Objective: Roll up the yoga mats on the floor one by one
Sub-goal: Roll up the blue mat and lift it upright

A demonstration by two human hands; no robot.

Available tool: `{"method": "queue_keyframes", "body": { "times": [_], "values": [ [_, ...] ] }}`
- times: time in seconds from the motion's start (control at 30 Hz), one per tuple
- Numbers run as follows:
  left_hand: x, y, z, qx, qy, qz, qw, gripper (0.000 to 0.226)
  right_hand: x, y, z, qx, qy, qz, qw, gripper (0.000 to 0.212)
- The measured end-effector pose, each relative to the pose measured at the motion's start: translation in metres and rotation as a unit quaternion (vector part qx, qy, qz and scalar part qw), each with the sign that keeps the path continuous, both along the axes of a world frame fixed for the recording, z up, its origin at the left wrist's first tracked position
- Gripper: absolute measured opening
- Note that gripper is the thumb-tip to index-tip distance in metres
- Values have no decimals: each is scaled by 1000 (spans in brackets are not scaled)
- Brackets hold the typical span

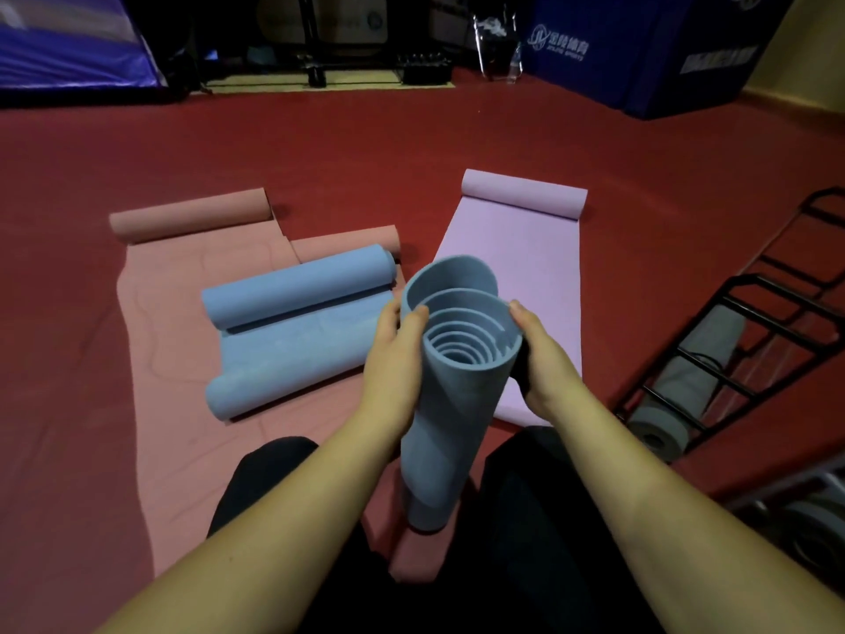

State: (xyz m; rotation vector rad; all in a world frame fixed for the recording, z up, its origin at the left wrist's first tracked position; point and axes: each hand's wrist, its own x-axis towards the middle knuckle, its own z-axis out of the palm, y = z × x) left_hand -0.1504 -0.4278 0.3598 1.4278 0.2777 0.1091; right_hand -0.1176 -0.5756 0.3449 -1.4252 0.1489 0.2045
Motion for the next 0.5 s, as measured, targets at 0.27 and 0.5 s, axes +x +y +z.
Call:
{"method": "queue_keyframes", "body": {
  "times": [0.27, 0.5],
  "values": [
    [3, 12, 12, -22, -47, -14, 999, 49, -10, 13, 14, 47, -30, -63, 996, 40],
    [-11, 12, -22, -41, 54, -6, 998, 40, -28, 20, -32, -37, 18, -19, 999, 54]
  ]
}}
